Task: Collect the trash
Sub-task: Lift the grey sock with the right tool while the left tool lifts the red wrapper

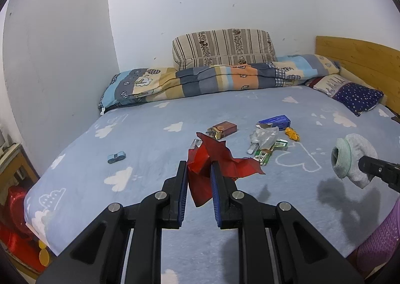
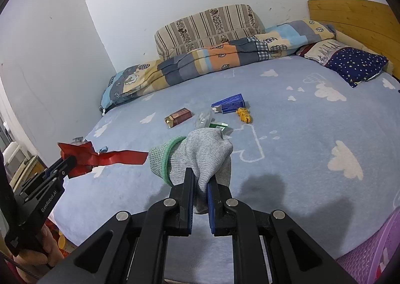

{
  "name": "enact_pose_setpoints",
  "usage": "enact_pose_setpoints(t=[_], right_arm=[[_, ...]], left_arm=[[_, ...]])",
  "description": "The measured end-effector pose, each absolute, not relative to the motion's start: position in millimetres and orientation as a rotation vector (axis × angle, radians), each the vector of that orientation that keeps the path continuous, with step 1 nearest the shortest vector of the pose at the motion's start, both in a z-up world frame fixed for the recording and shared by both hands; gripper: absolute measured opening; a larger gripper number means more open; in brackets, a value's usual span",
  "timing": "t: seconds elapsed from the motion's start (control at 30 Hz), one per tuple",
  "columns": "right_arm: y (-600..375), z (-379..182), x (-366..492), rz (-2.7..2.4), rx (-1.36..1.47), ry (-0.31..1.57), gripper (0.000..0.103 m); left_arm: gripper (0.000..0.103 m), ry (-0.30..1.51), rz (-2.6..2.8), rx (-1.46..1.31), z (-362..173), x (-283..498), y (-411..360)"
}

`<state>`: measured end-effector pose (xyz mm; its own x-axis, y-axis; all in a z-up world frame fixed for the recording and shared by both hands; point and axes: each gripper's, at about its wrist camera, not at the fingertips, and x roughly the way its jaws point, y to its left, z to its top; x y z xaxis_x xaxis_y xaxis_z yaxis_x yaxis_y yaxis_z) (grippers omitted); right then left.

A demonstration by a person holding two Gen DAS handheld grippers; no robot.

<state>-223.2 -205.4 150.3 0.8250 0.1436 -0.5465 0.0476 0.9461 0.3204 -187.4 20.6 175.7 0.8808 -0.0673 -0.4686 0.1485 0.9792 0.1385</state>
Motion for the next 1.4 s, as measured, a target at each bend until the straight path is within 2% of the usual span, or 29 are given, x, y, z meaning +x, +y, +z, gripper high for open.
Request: enact_pose_setpoints(t=[1.4], right_arm=[[-208.0,150.4,-227.8,0.049,0.352,0.587,0.009]], left_arm=[[0.017,0.431,-0.140,0.243,175.4,-199.4,-3.0]])
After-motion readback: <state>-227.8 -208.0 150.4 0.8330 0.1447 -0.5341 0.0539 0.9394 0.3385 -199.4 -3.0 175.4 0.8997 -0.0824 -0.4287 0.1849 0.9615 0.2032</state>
